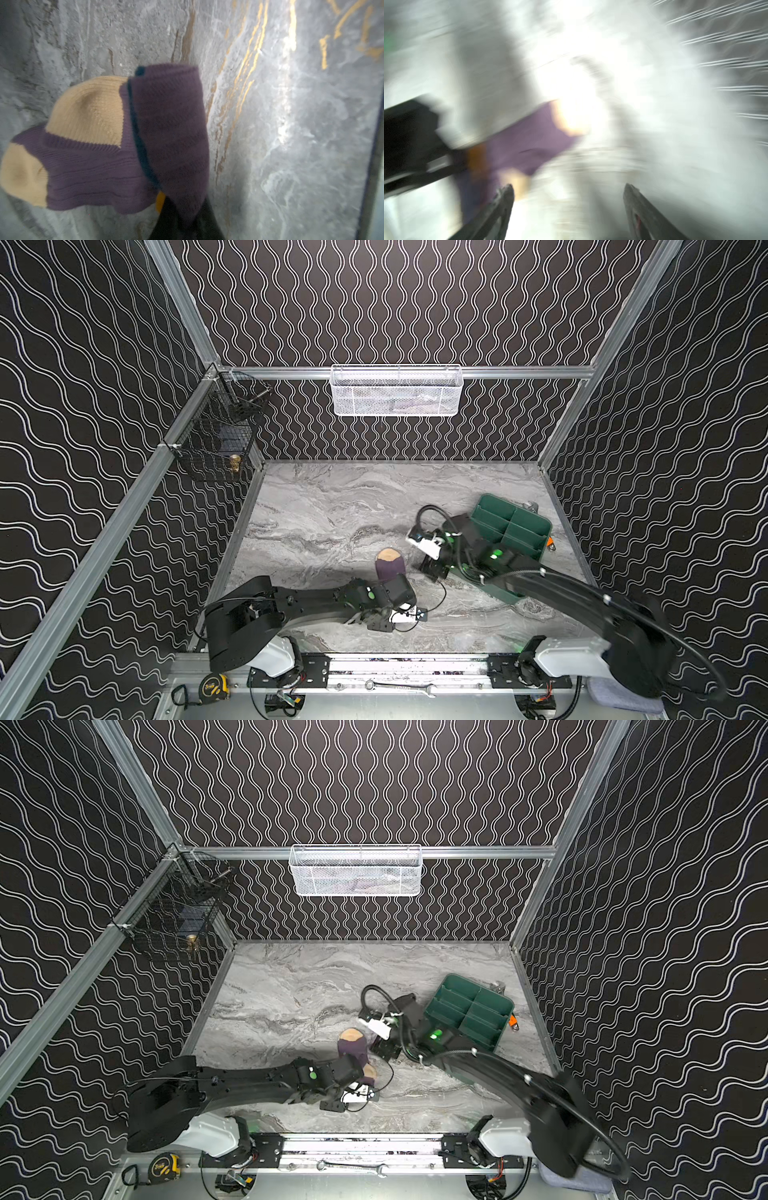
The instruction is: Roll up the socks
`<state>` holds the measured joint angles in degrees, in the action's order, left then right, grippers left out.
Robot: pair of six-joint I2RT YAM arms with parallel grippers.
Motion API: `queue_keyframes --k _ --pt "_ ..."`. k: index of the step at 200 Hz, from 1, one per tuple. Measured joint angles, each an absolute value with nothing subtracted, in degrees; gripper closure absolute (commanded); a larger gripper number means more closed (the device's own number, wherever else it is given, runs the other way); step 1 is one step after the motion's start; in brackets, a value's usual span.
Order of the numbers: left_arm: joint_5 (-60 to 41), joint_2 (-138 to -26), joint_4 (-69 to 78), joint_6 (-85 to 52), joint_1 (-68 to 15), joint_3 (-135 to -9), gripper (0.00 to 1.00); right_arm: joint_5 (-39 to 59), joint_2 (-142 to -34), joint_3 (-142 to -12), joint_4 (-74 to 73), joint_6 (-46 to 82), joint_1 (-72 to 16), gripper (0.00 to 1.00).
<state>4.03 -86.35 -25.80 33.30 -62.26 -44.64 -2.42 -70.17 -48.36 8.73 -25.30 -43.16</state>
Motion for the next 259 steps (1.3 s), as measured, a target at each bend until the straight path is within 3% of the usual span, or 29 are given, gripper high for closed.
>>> queue_keyframes --k 24,55,95,117,141,205,259 --pt "-5.2 -92.0 -31.6 31.6 -55.6 -51.5 1.0 -17.2 -58.9 -45.1 -1.2 -25.8 -42.8 0.21" --pt "-15.9 -99.0 -37.2 28.9 -48.4 -58.1 1.0 -22.2 -45.7 -37.7 -7.2 -33.1 -46.1 0.25" --pt "-26.7 -106.4 -43.6 26.9 -43.4 -63.4 1.0 -33.8 -41.1 -23.4 -5.4 -53.0 -71.6 0.23" --pt "-32.8 -110.1 -46.3 25.8 -41.4 -65.6 1.0 -41.6 -44.9 -17.3 -4.0 -60.3 -82.9 0.22" --pt "-39.2 -113.7 -49.1 25.6 -40.2 -66.9 1.0 -44.0 -53.9 -17.9 -3.3 -58.0 -87.4 0.22" --pt "-43.6 -115.7 -50.9 25.5 -39.6 -66.7 1.0 -34.0 -77.6 -22.7 -10.9 -51.4 -81.6 0.24" --pt "-44.4 -115.5 -50.9 25.5 -39.6 -66.0 1.0 -27.6 -84.8 -24.9 -19.1 -50.6 -75.5 0.41"
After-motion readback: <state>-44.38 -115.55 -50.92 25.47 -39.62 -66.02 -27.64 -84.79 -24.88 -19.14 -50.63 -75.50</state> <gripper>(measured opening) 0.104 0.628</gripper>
